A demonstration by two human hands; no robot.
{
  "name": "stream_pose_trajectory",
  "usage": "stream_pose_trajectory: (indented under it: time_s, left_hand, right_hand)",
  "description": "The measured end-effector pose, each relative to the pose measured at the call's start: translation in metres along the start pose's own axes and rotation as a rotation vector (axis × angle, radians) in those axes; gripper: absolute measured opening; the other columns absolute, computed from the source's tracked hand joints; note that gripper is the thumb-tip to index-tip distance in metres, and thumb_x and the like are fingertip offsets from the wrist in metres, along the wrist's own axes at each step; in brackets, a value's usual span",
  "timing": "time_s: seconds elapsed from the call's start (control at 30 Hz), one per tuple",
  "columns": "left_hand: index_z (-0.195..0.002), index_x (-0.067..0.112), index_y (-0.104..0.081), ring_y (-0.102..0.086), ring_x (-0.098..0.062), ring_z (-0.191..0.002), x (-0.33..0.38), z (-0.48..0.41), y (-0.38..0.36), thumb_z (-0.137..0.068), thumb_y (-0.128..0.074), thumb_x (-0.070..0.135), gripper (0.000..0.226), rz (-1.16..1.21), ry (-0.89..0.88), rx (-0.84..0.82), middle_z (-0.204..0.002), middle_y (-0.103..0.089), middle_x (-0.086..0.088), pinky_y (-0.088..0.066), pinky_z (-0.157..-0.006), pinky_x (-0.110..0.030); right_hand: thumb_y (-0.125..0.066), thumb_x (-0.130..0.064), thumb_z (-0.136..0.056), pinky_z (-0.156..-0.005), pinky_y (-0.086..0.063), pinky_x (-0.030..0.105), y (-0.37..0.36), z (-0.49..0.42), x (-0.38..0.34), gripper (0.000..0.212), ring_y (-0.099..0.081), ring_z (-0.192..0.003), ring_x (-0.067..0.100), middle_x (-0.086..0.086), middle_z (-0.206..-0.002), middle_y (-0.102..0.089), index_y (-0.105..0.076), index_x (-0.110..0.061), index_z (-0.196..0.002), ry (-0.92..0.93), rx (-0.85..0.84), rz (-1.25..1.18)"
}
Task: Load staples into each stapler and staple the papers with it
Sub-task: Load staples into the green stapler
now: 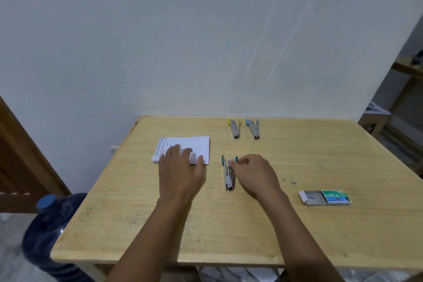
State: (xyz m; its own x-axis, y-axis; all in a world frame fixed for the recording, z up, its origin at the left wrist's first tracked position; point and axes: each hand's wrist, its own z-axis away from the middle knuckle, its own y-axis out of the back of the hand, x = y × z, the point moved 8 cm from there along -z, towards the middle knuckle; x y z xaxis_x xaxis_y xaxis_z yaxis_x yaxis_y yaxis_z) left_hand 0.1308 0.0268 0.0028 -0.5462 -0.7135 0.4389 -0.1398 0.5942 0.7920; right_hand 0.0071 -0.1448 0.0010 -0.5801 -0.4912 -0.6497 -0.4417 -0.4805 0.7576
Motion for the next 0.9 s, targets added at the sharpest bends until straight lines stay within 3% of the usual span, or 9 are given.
stream_pose_trajectory:
  time_s: [0.13,0.27,0.33,0.43,0.57,0.67,0.8,0.87,0.9]
  left_hand:
    - [-0.094,0.013,-0.072,-0.061,-0.026,-0.103,0.024,0.012,0.007,-0.082,-0.060,0.039,0.031,0.073,-0.166,0.026,-0.103,-0.067,-0.008,-0.048,-0.082,-0.038]
    - [-0.089,0.019,-0.075,-0.059,-0.021,-0.087,0.038,0.021,0.004,-0.085,-0.060,0.041,0.028,0.058,-0.280,0.002,-0.092,-0.063,0.001,-0.047,-0.072,-0.036]
    - [-0.095,0.023,-0.077,-0.053,-0.016,-0.092,0.038,0.022,0.000,-0.091,-0.057,0.041,0.027,0.098,-0.212,-0.043,-0.096,-0.060,0.005,-0.039,-0.080,-0.031]
    - [-0.103,0.026,-0.076,-0.044,-0.013,-0.099,0.037,0.025,-0.009,-0.096,-0.048,0.046,0.035,0.203,0.026,-0.118,-0.099,-0.054,0.008,-0.027,-0.087,-0.027]
    - [-0.106,0.027,-0.073,-0.044,-0.019,-0.115,0.047,0.034,-0.022,-0.095,-0.045,0.053,0.040,0.202,0.210,-0.188,-0.110,-0.056,0.003,-0.024,-0.100,-0.034]
    - [-0.105,0.030,-0.074,-0.048,-0.019,-0.117,0.049,0.034,-0.024,-0.091,-0.049,0.056,0.038,0.197,0.287,-0.209,-0.110,-0.065,0.007,-0.025,-0.096,-0.034]
    - [-0.095,0.029,-0.070,-0.055,-0.015,-0.111,0.042,0.034,-0.029,-0.087,-0.064,0.048,0.022,0.554,0.450,-0.255,-0.087,-0.070,0.014,-0.021,-0.081,-0.019]
    - [-0.097,0.027,-0.067,-0.060,-0.013,-0.103,0.043,0.035,-0.030,-0.085,-0.071,0.039,0.017,0.769,0.470,-0.279,-0.075,-0.072,0.013,-0.032,-0.086,-0.017]
    - [-0.101,0.024,-0.067,-0.065,-0.011,-0.094,0.042,0.036,-0.030,-0.084,-0.074,0.032,0.020,0.887,0.479,-0.284,-0.072,-0.073,0.012,-0.044,-0.091,-0.025]
  right_hand:
    - [-0.055,-0.050,-0.091,-0.067,-0.055,0.033,-0.001,0.006,-0.002,0.039,-0.067,-0.072,0.017,0.000,-0.077,-0.073,-0.072,-0.015,-0.084,-0.011,0.077,0.040]
    - [-0.054,-0.046,-0.090,-0.057,-0.051,0.030,-0.004,0.010,0.000,0.039,-0.063,-0.059,0.015,-0.003,-0.062,-0.068,-0.071,-0.015,-0.072,-0.014,0.099,0.040]
    - [-0.054,-0.045,-0.090,-0.050,-0.045,0.029,-0.004,0.013,0.000,0.043,-0.059,-0.051,0.017,-0.002,-0.054,-0.064,-0.065,-0.014,-0.062,-0.004,0.121,0.031]
    - [-0.053,-0.041,-0.091,-0.048,-0.033,0.030,-0.004,0.018,0.001,0.046,-0.048,-0.048,0.020,-0.001,-0.049,-0.053,-0.049,-0.015,-0.054,0.011,0.145,0.026]
    - [-0.049,-0.044,-0.091,-0.058,-0.051,0.034,-0.006,0.024,0.001,0.040,-0.061,-0.061,0.019,-0.002,-0.061,-0.066,-0.061,-0.017,-0.064,0.042,0.131,0.006]
    - [-0.051,-0.046,-0.092,-0.064,-0.056,0.037,-0.005,0.026,0.006,0.038,-0.065,-0.066,0.017,-0.004,-0.065,-0.069,-0.068,-0.017,-0.074,0.057,0.120,-0.042]
    - [-0.056,-0.048,-0.092,-0.073,-0.057,0.035,-0.002,0.030,0.008,0.024,-0.067,-0.079,0.007,-0.013,-0.081,-0.072,-0.068,-0.027,-0.089,0.076,0.131,-0.163]
    - [-0.058,-0.050,-0.090,-0.077,-0.058,0.035,-0.003,0.032,0.006,0.024,-0.068,-0.084,0.001,-0.018,-0.089,-0.072,-0.068,-0.033,-0.103,0.082,0.116,-0.257]
    - [-0.058,-0.052,-0.089,-0.078,-0.059,0.035,-0.005,0.031,0.006,0.027,-0.068,-0.085,-0.001,-0.019,-0.091,-0.073,-0.067,-0.033,-0.108,0.090,0.109,-0.309]
